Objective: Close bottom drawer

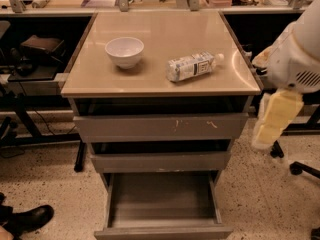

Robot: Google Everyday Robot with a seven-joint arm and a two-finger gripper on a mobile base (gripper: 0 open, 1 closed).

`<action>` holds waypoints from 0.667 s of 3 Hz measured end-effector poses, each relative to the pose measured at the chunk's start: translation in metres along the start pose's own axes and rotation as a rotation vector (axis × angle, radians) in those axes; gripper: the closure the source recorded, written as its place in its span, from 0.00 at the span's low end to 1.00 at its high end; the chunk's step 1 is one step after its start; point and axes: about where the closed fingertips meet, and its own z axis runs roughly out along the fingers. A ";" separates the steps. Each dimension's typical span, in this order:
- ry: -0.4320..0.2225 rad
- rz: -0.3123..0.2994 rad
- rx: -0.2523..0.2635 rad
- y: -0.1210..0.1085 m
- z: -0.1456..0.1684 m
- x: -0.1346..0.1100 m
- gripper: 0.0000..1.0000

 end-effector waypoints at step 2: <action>-0.210 0.027 -0.235 0.085 0.182 -0.017 0.00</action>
Offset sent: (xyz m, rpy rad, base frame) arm -0.0649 0.1064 -0.3846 0.4224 0.3437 0.0642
